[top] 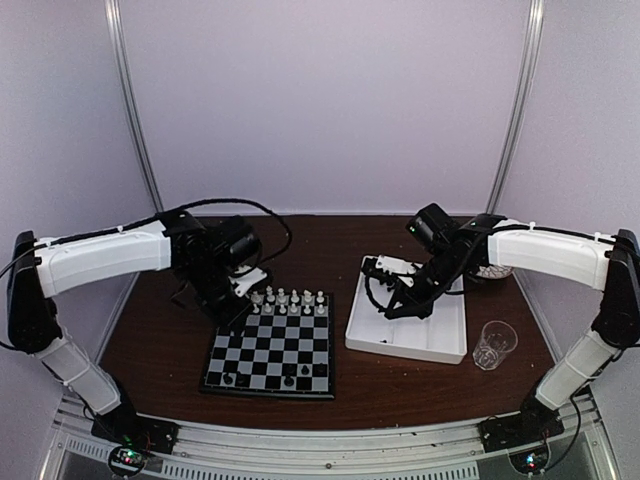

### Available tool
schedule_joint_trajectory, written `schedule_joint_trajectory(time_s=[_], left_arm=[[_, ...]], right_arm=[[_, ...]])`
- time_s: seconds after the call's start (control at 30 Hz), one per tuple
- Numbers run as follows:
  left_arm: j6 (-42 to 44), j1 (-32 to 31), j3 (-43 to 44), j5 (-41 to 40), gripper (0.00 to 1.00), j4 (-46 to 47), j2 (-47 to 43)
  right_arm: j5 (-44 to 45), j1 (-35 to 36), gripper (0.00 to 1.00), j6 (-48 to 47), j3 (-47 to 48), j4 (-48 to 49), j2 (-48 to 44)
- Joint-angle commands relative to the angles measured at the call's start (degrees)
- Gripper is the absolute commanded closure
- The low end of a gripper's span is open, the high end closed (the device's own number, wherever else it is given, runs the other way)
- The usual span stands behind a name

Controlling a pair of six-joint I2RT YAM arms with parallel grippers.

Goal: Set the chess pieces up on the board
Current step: Place the pawn at h7.

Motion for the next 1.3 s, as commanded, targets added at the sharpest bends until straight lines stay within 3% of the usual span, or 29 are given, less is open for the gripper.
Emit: schedule_joint_trajectory(time_s=[0.0,0.3,1.27], left_arm=[[-0.12,0.36,-7.03,-8.58,1.0,-4.4,-4.85],[-1.55,1.76,-14.84,-6.38,1.0,1.81,-6.02],[-2.58,1.85,-21.78,-4.78,1.0,12.06,-0.21]], right_arm=[[0.49,0.3,0.92,-0.36,-0.38,0.58,-1.1],[0.29,0.24,0.92,-0.2,0.13,0.2,-0.53],[0.99,0.38,0.92,-0.09,1.29,-0.7,0.35]])
